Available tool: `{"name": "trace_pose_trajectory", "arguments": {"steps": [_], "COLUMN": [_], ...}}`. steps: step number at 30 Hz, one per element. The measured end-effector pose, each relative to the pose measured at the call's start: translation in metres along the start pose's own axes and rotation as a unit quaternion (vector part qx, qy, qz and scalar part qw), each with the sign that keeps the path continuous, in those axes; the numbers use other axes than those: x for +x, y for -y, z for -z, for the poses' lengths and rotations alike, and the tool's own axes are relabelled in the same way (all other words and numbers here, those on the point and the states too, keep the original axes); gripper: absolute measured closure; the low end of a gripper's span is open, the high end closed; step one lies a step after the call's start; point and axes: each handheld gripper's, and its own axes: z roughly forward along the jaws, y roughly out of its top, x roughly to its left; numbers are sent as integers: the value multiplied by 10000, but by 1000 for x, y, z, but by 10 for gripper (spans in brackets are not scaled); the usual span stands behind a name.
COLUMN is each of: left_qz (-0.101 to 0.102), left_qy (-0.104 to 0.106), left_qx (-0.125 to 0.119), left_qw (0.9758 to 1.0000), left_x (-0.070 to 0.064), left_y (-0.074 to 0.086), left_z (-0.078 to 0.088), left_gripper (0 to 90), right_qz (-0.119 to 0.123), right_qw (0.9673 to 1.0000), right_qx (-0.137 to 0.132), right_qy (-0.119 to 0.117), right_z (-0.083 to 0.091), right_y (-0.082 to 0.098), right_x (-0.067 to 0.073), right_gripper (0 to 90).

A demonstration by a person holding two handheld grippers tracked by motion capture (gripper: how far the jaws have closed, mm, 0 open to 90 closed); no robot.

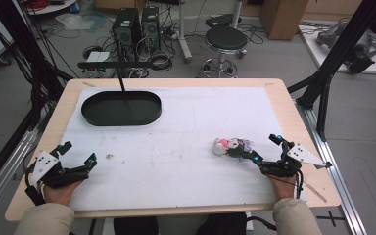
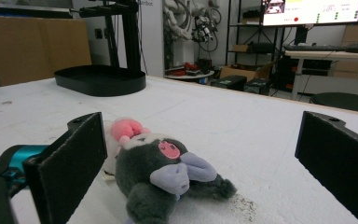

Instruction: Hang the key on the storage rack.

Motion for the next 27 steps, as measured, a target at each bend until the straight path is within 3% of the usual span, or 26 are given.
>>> {"name": "trace_pose_trajectory", "arguments": {"steps": [15,22,23,27], "left_qz": [-46,-37,-40,-37], "left_qy": [-16,-29,-27,-21], "left_qx": [24,16,20,25], "left_qw": [10000,10000,10000,10000], "left_x": [-1,-1,-1,-1], "left_y": [0,0,0,0], "left_z": [-1,-1,-1,-1], "left_gripper": [17,17,17,17], "right_qz": [7,-150,-255,-208], "right_qw": [10000,9999,9997,9996], "right_qx": [-23,-26,47,186], "right_qy": [6,-7,-14,-55], "right_z": [0,0,-1,-4], "right_y": [0,0,-1,-9], "right_x": [-1,-3,-5,-8], "right_gripper": [12,12,12,12]}}
